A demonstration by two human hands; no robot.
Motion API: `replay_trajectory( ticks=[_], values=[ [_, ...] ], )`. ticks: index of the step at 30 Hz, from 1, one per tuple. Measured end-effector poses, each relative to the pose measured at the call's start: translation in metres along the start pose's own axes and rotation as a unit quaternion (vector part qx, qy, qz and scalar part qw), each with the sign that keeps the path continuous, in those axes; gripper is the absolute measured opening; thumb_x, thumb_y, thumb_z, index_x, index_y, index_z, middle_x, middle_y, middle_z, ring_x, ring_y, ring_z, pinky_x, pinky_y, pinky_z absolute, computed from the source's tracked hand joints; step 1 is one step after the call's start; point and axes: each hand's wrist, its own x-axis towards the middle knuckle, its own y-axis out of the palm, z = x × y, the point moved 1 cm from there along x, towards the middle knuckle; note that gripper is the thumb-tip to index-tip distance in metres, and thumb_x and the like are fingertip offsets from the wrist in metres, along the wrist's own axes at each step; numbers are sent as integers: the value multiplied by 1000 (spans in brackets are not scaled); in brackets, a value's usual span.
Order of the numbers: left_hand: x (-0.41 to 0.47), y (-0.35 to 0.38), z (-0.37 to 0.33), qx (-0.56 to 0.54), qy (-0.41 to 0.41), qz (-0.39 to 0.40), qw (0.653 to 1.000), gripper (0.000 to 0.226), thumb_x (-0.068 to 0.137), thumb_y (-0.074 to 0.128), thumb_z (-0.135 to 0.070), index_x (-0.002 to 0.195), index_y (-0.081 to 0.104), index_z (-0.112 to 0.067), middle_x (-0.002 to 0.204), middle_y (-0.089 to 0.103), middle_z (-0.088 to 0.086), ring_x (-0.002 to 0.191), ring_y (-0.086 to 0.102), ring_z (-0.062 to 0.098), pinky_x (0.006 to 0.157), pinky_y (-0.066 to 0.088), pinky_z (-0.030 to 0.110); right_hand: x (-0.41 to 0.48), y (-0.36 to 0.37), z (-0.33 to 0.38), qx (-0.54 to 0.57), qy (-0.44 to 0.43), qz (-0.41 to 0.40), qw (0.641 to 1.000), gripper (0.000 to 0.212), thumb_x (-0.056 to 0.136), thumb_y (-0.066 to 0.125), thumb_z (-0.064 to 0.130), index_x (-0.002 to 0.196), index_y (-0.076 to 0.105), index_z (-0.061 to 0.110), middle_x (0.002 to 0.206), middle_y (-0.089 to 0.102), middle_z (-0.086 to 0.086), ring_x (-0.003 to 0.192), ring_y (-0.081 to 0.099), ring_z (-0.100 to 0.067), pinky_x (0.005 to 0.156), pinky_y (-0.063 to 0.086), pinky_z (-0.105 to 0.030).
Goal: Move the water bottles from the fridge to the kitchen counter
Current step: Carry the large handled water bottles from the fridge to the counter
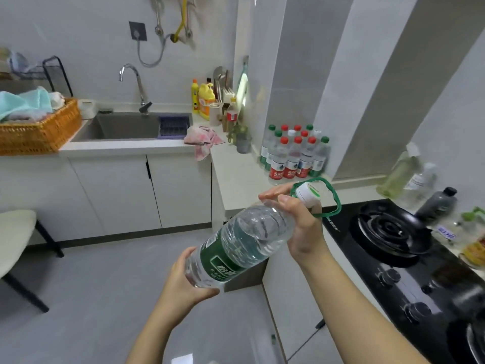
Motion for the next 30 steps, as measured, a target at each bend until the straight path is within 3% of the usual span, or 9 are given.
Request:
replay_trajectory(
  ticks=[6, 10, 13, 15, 17, 19, 22, 26, 30],
  values=[
    [120, 14, 11, 3, -21, 68, 997, 100, 44, 92, -20, 129, 43, -34, 122, 60, -8, 104, 66, 9, 80, 57, 26, 85, -14, -37, -35, -24, -43, 998, 5, 66, 65, 21, 67, 70, 20, 75, 71, -6, 81, 65, -30, 79, 55, -39],
    [182, 34, 6, 25, 1, 108, 994, 87, 52, 92, -17, 124, 47, -36, 112, 64, -22, 106, 63, 2, 84, 55, 23, 133, -23, -56, -77, -31, -68, 994, 6, 67, 67, 21, 69, 70, 15, 77, 71, -10, 83, 66, -30, 81, 55, -39],
    [221, 49, 0, 52, 28, 131, 990, 73, 60, 91, -17, 113, 48, -43, 109, 60, -34, 101, 61, -7, 79, 52, 14, 165, -34, -71, -110, -14, -88, 990, 16, 68, 69, 22, 72, 68, 7, 82, 69, -21, 88, 65, -45, 87, 55, -53],
    [246, 58, -1, 65, 28, 139, 988, 72, 58, 92, -25, 114, 50, -41, 108, 63, -29, 100, 62, -6, 80, 54, 18, 184, -41, -78, -134, -3, -105, 985, 23, 68, 69, 22, 74, 67, 0, 84, 69, -27, 88, 65, -48, 86, 53, -59],
    [269, 68, 0, 83, 32, 143, 986, 71, 56, 91, -30, 114, 52, -40, 106, 66, -22, 98, 63, -6, 81, 55, 21, 202, -49, -84, -158, 3, -113, 981, 22, 67, 69, 21, 73, 67, 0, 82, 69, -25, 84, 65, -41, 85, 54, -55],
    [290, 80, 0, 104, 34, 152, 982, 69, 55, 90, -34, 111, 51, -42, 107, 65, -23, 96, 60, -11, 79, 51, 15, 218, -55, -90, -167, 12, -120, 978, 3, 69, 68, 12, 68, 69, 10, 77, 70, -14, 81, 67, -29, 82, 56, -45],
    [315, 101, 2, 139, 35, 164, 976, 72, 53, 86, -46, 117, 53, -40, 107, 65, -26, 95, 60, -11, 80, 52, 17, 238, -70, -101, -192, 33, -128, 972, 21, 70, 65, 8, 59, 70, 25, 72, 71, 3, 78, 67, -14, 79, 56, -31],
    [351, 145, 4, 171, 34, 168, 970, 71, 53, 81, -58, 116, 55, -37, 106, 67, -24, 95, 63, -4, 81, 54, 25, 269, -105, -109, -219, 53, -145, 963, 3, 70, 65, 11, 68, 68, 13, 74, 70, 0, 76, 66, -7, 73, 54, -21],
    [384, 201, -1, 179, 43, 160, 970, 68, 54, 78, -68, 109, 57, -37, 102, 68, -22, 90, 63, -3, 76, 53, 24, 303, -151, -112, -257, 60, -174, 949, 5, 76, 71, 7, 72, 68, 7, 75, 69, -1, 73, 64, -5, 72, 54, -20]
  ],
)
